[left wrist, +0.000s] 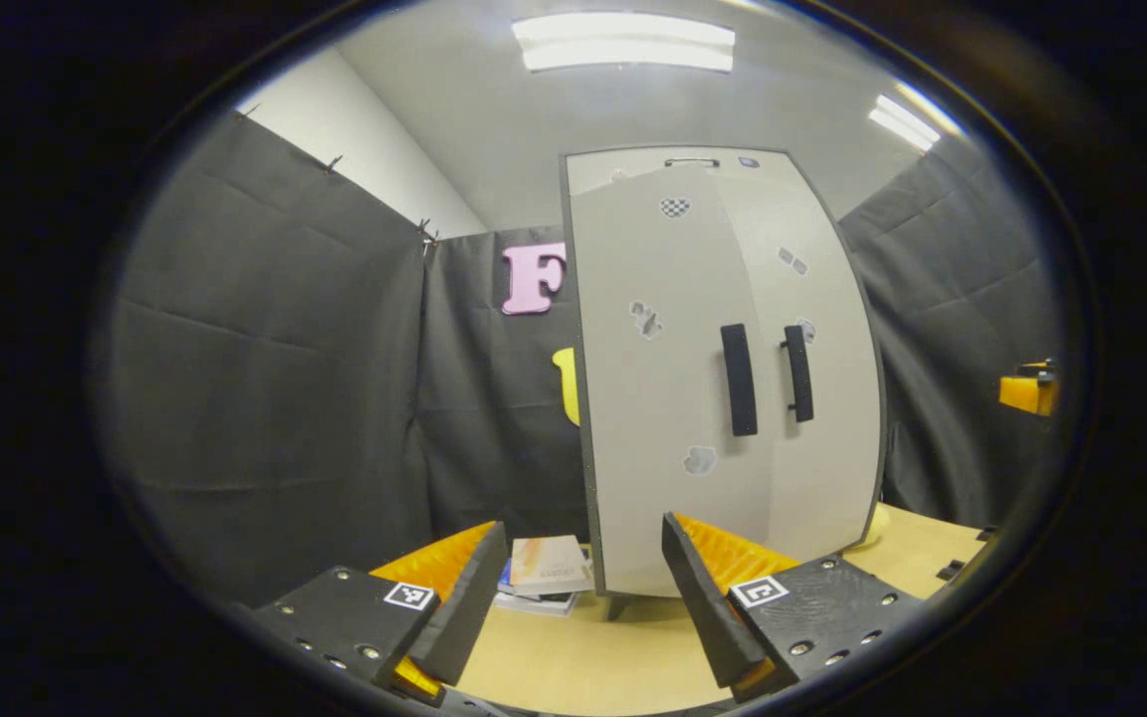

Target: Grab one shoe with the right hand and put it into the shoe cabinet, grab the other shoe with the left hand and put it into the shoe cabinet; then close the right door with the right hand and the left door with the left hand.

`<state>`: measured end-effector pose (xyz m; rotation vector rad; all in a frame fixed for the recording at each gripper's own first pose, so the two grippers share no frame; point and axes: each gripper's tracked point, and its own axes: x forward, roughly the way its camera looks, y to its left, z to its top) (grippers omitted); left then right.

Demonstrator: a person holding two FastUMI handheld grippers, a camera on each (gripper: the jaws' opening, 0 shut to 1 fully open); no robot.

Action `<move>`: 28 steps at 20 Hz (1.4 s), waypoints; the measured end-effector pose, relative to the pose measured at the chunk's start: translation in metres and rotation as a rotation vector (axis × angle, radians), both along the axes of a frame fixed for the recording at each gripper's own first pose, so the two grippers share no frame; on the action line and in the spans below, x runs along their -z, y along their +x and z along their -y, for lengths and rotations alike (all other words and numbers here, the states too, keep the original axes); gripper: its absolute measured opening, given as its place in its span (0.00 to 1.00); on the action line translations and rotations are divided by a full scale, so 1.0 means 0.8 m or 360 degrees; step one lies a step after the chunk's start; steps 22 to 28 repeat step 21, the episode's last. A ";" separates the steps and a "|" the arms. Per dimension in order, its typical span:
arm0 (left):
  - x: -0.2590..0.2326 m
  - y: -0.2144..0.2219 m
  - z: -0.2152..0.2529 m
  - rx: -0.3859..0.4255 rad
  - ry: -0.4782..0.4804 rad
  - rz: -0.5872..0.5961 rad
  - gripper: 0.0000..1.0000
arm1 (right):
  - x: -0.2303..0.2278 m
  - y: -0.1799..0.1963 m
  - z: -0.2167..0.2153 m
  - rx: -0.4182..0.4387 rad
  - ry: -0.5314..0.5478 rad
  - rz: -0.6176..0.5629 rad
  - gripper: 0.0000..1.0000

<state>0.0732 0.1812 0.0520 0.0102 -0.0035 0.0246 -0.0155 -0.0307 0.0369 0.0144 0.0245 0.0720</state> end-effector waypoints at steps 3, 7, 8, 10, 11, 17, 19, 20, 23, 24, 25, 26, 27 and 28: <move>-0.001 -0.003 -0.005 -0.0016 0.0007 0.0016 0.91 | -0.008 -0.007 -0.006 0.0002 0.0006 0.0029 0.97; 0.000 -0.006 -0.008 -0.0026 -0.0003 0.0019 0.91 | -0.014 -0.012 -0.016 -0.0011 0.0023 0.0055 0.95; 0.002 -0.007 -0.009 -0.0034 -0.0008 0.0016 0.90 | -0.015 -0.015 -0.018 -0.0016 0.0020 0.0060 0.95; 0.002 -0.009 -0.011 -0.0043 -0.0013 0.0021 0.91 | -0.017 -0.018 -0.018 -0.0019 0.0006 0.0075 0.95; 0.001 -0.009 -0.010 -0.0047 -0.0011 0.0020 0.91 | -0.018 -0.017 -0.018 -0.0017 0.0004 0.0078 0.95; -0.001 -0.008 -0.011 -0.0038 0.0001 0.0038 0.99 | -0.020 -0.020 -0.022 -0.0018 0.0013 0.0082 0.95; 0.000 -0.006 -0.009 -0.0037 0.0001 0.0033 0.98 | -0.022 -0.020 -0.026 -0.0038 0.0014 0.0089 0.95; 0.001 -0.007 -0.009 -0.0034 -0.0001 0.0028 0.98 | -0.022 -0.022 -0.028 -0.0047 0.0014 0.0091 0.95; 0.001 -0.007 -0.009 -0.0032 -0.0002 0.0026 0.91 | -0.023 -0.022 -0.029 -0.0052 0.0009 0.0094 0.95; 0.001 -0.007 -0.009 -0.0032 -0.0002 0.0026 0.91 | -0.023 -0.022 -0.029 -0.0052 0.0009 0.0094 0.95; 0.001 -0.007 -0.009 -0.0032 -0.0002 0.0026 0.91 | -0.023 -0.022 -0.029 -0.0052 0.0009 0.0094 0.95; 0.001 -0.007 -0.009 -0.0032 -0.0002 0.0026 0.91 | -0.023 -0.022 -0.029 -0.0052 0.0009 0.0094 0.95; 0.001 -0.007 -0.009 -0.0032 -0.0002 0.0026 0.91 | -0.023 -0.022 -0.029 -0.0052 0.0009 0.0094 0.95; 0.001 -0.007 -0.009 -0.0032 -0.0002 0.0026 0.91 | -0.023 -0.022 -0.029 -0.0052 0.0009 0.0094 0.95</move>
